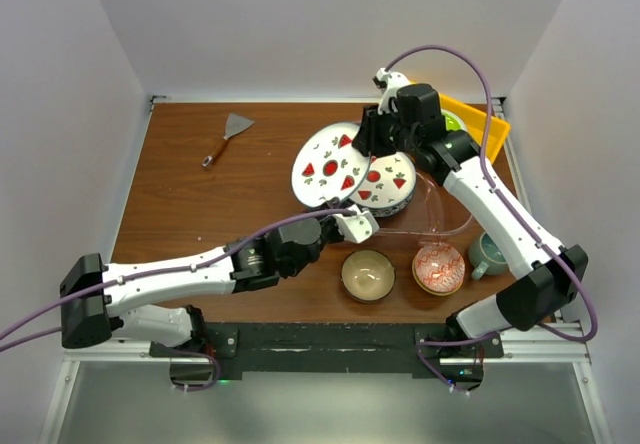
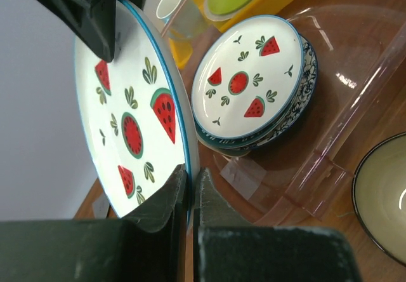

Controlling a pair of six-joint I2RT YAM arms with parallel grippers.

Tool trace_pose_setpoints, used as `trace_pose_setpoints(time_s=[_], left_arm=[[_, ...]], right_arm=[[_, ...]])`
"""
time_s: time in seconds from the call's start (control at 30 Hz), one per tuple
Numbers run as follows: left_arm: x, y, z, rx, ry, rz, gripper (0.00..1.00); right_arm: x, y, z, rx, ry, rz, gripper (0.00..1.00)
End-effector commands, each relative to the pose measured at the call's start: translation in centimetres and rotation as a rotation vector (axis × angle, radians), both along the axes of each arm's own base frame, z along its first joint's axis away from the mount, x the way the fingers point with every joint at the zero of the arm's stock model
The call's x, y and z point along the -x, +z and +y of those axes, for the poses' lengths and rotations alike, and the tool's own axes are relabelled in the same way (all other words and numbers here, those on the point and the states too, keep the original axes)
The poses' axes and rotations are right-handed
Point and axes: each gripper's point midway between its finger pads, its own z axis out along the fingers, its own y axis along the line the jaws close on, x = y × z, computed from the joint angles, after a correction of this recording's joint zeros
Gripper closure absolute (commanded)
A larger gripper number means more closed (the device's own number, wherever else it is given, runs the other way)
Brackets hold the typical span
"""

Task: Place the mixed dishes into the plastic bin
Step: Pick up the plate at the center of the board, then place the plate in the plastic bin.

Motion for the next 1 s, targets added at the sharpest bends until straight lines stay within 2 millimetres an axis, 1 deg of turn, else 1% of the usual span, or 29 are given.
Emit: trace_pose_setpoints(time_s=[0.0, 0.03, 0.17, 0.2, 0.23, 0.27, 0.3, 0.33, 0.37, 0.4, 0.43, 0.5, 0.53, 0.57, 0.6, 0.63, 0.67, 0.7, 0.73, 0.77, 0.8, 0.83, 0.87, 0.9, 0.93, 0.97], left_arm=[[-1.0, 7.7, 0.0, 0.201, 0.062, -0.135, 1.00], [-1.0, 7.7, 0.0, 0.203, 0.063, -0.136, 1.00], [-1.0, 8.1, 0.1, 0.223, 0.070, -0.124, 1.00], [-0.9, 8.1, 0.0, 0.230, 0.065, -0.116, 0.94], [-0.7, 8.4, 0.1, 0.245, 0.057, -0.109, 0.76], [-0.3, 8.3, -0.3, 0.261, 0.032, -0.085, 0.66], [-0.1, 8.3, -0.4, 0.269, 0.018, -0.073, 0.56], [0.5, 8.3, -0.6, 0.278, -0.027, -0.058, 0.36], [0.8, 8.4, -0.7, 0.300, -0.044, -0.042, 0.27], [1.2, 8.4, -0.8, 0.312, -0.066, -0.032, 0.19], [1.9, 8.6, -1.0, 0.324, -0.114, -0.022, 0.09], [2.1, 8.7, -0.9, 0.357, -0.134, 0.004, 0.04], [2.5, 8.7, -0.8, 0.361, -0.165, 0.020, 0.02], [2.2, 8.7, -0.5, 0.380, -0.164, 0.043, 0.02], [2.1, 8.7, -0.2, 0.390, -0.171, 0.058, 0.01], [2.5, 8.5, 0.0, 0.391, -0.201, 0.080, 0.00], [1.7, 8.4, 0.8, 0.414, -0.183, 0.100, 0.00], [1.6, 8.3, 1.3, 0.426, -0.183, 0.114, 0.00], [1.7, 7.8, 2.0, 0.430, -0.189, 0.130, 0.00], [0.9, 7.5, 3.1, 0.438, -0.155, 0.137, 0.00], [0.7, 7.1, 3.7, 0.435, -0.139, 0.142, 0.00], [0.6, 6.2, 4.7, 0.418, -0.112, 0.155, 0.00], [0.2, 5.9, 5.7, 0.419, -0.081, 0.159, 0.00], [-0.1, 5.6, 6.3, 0.418, -0.059, 0.162, 0.00], [-0.1, 4.4, 7.5, 0.388, -0.024, 0.179, 0.00], [-0.5, 4.0, 8.5, 0.384, 0.009, 0.179, 0.00]], right_arm=[[-0.2, 2.2, 0.5, -0.057, -0.004, -0.045, 0.97], [0.2, 2.4, 1.0, -0.076, 0.025, -0.037, 1.00], [0.6, 3.1, 1.3, -0.107, 0.044, -0.028, 1.00], [0.4, 3.3, 1.0, -0.116, 0.040, -0.028, 1.00], [0.6, 3.6, 1.1, -0.139, 0.049, -0.018, 1.00], [0.5, 3.9, 0.9, -0.154, 0.050, -0.018, 1.00], [0.1, 4.0, 0.2, -0.166, 0.038, -0.017, 1.00], [0.3, 3.9, 0.2, -0.186, 0.057, -0.003, 1.00], [0.0, 4.1, -0.1, -0.200, 0.056, -0.008, 1.00], [-0.5, 4.1, -0.9, -0.209, 0.042, -0.009, 1.00], [-0.5, 3.8, -1.2, -0.217, 0.047, 0.002, 1.00], [-0.8, 4.0, -2.0, -0.237, 0.049, -0.004, 1.00], [-0.9, 3.7, -2.3, -0.238, 0.045, 0.001, 1.00], [-0.9, 4.1, -2.7, -0.249, 0.048, -0.012, 1.00], [-0.9, 4.1, -3.0, -0.252, 0.049, -0.019, 1.00], [-0.9, 3.6, -3.3, -0.256, 0.043, -0.009, 1.00], [-1.0, 4.0, -3.8, -0.266, 0.034, -0.029, 1.00], [-0.8, 4.1, -4.0, -0.280, 0.052, -0.032, 1.00], [-0.7, 3.7, -4.2, -0.293, 0.058, -0.025, 1.00], [-1.1, 3.9, -5.1, -0.303, 0.043, -0.039, 1.00], [-0.9, 4.0, -5.3, -0.314, 0.055, -0.040, 1.00], [-0.8, 3.6, -5.6, -0.321, 0.061, -0.032, 1.00], [-1.2, 3.7, -6.5, -0.331, 0.050, -0.048, 1.00], [-1.2, 3.6, -6.7, -0.339, 0.057, -0.047, 1.00], [-0.7, 3.4, -6.7, -0.358, 0.090, -0.038, 1.00], [-0.9, 3.8, -7.1, -0.370, 0.108, -0.064, 1.00]])
